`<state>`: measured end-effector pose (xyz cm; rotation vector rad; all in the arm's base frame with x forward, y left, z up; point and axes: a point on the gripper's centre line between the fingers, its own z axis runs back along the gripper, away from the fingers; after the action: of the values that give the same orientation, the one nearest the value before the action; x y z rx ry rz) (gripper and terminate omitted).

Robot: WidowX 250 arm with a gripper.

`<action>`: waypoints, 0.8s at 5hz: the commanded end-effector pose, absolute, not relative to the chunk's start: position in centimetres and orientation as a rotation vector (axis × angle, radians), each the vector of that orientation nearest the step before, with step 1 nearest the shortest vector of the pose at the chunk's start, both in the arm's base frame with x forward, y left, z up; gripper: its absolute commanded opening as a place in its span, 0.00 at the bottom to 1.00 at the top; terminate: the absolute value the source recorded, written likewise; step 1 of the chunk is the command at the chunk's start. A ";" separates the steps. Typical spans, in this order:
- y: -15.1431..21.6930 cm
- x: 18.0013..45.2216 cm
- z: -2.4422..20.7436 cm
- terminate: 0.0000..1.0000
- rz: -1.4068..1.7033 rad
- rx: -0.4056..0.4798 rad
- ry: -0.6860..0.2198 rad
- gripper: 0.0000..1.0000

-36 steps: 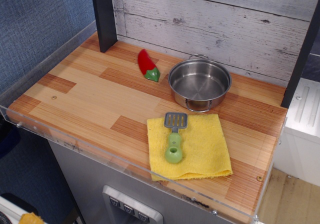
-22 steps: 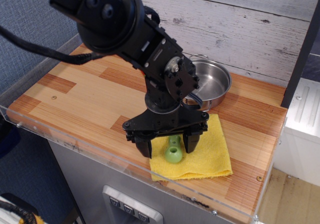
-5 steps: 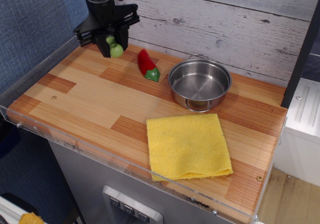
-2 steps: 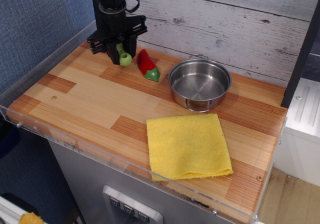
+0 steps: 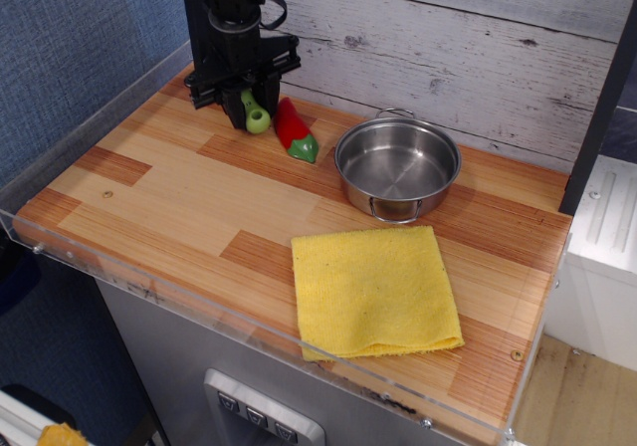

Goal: Move the spatula to the left of the pepper.

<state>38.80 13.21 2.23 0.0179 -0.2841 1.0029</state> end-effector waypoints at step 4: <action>13.9 37.4 5.0 0.00 1.029 0.005 -0.320 1.00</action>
<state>37.96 13.08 1.89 0.0131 -0.2435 1.0227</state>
